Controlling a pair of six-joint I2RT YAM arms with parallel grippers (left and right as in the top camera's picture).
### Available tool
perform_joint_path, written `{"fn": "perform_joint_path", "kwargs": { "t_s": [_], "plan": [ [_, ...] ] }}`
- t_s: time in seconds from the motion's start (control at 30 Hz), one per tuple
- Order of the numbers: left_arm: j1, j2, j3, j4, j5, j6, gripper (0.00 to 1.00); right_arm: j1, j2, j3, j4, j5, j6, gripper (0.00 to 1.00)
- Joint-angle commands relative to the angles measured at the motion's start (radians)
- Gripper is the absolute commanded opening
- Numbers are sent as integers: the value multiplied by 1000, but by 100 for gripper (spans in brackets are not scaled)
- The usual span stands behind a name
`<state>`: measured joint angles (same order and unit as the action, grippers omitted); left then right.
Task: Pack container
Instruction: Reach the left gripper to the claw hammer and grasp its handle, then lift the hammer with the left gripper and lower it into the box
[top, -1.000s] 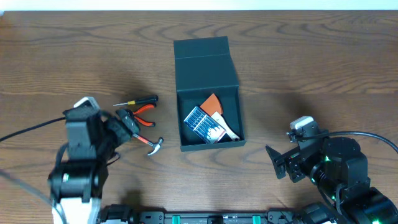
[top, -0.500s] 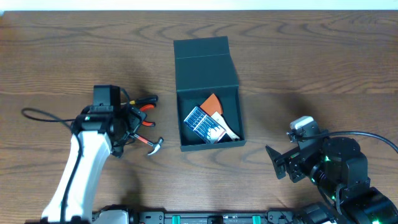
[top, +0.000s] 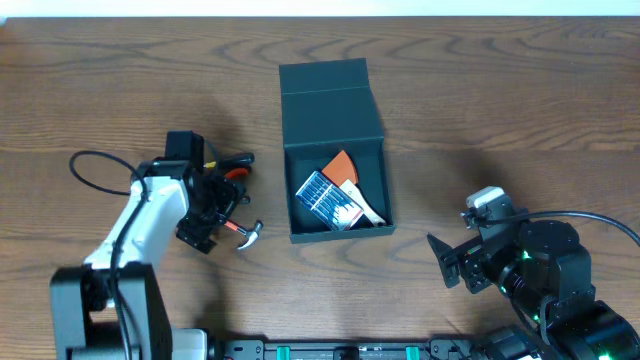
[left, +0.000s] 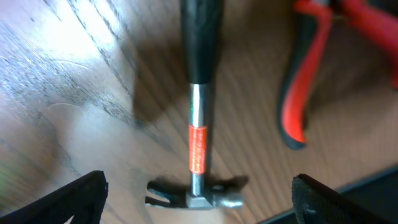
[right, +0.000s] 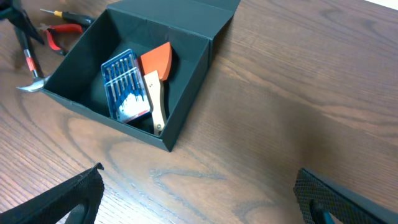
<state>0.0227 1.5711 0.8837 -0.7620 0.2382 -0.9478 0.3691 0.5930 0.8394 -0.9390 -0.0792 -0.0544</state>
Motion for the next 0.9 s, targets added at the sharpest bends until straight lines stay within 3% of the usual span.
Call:
{"fn": "perform_joint_path", "kwargs": {
  "t_s": [0.0, 0.3, 0.5, 0.87],
  "plan": [
    [5, 39, 22, -8, 16, -18, 94, -8, -5, -1, 0, -7, 16, 99],
    [5, 121, 22, -8, 24, -20, 93, -8, -5, -1, 0, -7, 16, 99],
    [5, 161, 22, -8, 40, -35, 82, -9, -5, -1, 0, -7, 16, 99],
    [5, 165, 22, -7, 42, -34, 33, -8, -5, -1, 0, -7, 16, 99]
  ]
}}
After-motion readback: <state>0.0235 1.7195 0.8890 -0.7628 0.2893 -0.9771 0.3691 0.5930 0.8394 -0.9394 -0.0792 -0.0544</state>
